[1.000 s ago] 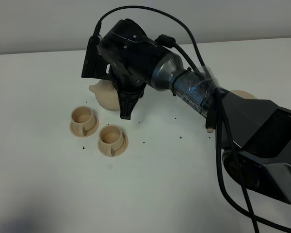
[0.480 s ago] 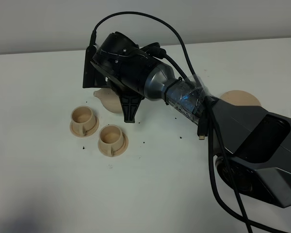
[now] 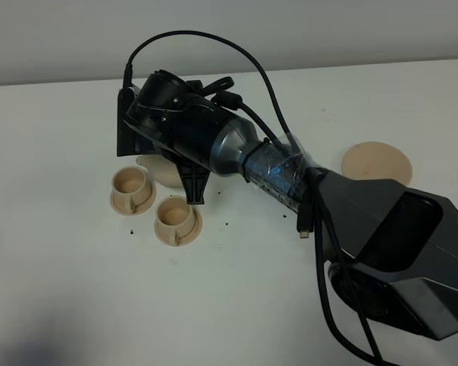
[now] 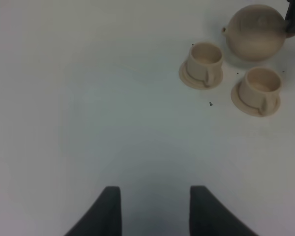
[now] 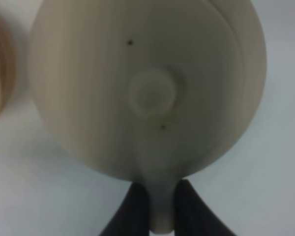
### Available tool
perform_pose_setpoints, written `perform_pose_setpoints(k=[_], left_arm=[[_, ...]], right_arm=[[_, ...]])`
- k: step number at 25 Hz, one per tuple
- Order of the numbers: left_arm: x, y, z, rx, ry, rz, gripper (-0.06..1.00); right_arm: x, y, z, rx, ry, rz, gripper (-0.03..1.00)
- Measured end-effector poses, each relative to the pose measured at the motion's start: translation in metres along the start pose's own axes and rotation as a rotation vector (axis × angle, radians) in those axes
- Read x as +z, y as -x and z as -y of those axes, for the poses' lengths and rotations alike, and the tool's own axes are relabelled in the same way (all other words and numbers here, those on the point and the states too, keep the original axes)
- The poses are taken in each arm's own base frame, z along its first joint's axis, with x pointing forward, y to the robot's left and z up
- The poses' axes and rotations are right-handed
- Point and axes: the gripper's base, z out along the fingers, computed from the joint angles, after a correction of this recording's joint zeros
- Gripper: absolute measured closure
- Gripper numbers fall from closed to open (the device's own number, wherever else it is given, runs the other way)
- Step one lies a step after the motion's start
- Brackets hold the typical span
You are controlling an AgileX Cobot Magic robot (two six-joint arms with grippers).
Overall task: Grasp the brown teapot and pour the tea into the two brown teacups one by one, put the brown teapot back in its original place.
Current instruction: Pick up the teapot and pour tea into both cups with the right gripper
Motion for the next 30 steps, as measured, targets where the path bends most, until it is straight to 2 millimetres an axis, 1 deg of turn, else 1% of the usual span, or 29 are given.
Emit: perform_pose_setpoints(k=[8,15,30], left_arm=[[0.0,0.0,0.0,0.0,0.0,0.0,0.57],[0.0,0.0,0.0,0.0,0.0,0.0,0.57],[0.0,0.0,0.0,0.0,0.0,0.0,0.57]], right_arm=[[-0.005,0.008,-0.004,-0.042,-0.055,-0.002,0.84],[0.008,0.013,-0.013,-0.094,-0.081,-0.036,0.84],[-0.003,0.023,-0.021,-0.18,-0.173,-0.069,0.84]])
